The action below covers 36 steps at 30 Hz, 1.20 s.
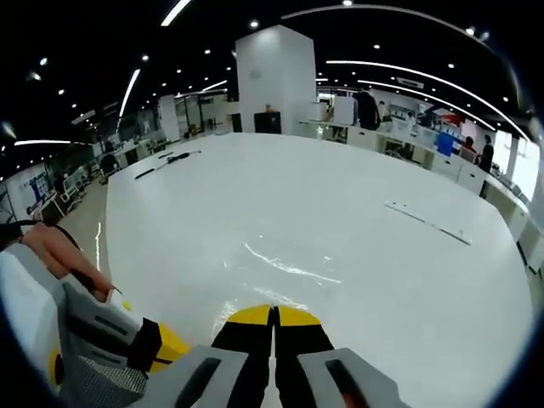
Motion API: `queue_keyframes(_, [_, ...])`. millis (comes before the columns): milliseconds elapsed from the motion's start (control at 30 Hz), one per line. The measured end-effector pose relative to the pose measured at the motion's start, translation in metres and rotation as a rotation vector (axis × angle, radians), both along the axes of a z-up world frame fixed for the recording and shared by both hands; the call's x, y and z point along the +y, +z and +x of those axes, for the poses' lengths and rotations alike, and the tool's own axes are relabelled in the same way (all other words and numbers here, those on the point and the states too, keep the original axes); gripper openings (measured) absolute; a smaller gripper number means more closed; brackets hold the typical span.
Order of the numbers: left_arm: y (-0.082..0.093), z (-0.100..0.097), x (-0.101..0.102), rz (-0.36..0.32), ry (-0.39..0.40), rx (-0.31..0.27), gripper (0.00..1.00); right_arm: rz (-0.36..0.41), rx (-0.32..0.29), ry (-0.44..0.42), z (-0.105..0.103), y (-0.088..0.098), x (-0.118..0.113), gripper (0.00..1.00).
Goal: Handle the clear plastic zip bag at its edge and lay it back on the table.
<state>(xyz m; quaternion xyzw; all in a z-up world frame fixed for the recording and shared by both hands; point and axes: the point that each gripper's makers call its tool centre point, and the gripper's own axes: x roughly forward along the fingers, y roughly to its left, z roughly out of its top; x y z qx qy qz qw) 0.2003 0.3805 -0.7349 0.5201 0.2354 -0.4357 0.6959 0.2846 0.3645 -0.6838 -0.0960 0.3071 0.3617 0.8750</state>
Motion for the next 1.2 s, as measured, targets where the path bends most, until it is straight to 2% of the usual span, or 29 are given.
queue_keyframes(333, [0.002, 0.006, 0.006, -0.006, 0.032, -0.002, 0.0, -0.014, -0.004, 0.028, 0.0, -0.005, 0.002, 0.0])
queue_keyframes(667, [0.005, 0.012, 0.01, -0.018, 0.065, -0.007, 0.0, -0.046, 0.004, 0.082, -0.011, -0.011, 0.006, 0.0])
queue_keyframes(933, [0.006, 0.015, 0.015, -0.033, 0.099, -0.01, 0.0, -0.058, 0.025, 0.129, -0.023, -0.021, 0.009, 0.0])
queue_keyframes(1200, [0.007, 0.019, 0.018, -0.036, 0.119, -0.016, 0.0, -0.095, 0.053, 0.195, -0.036, -0.04, 0.014, 0.0])
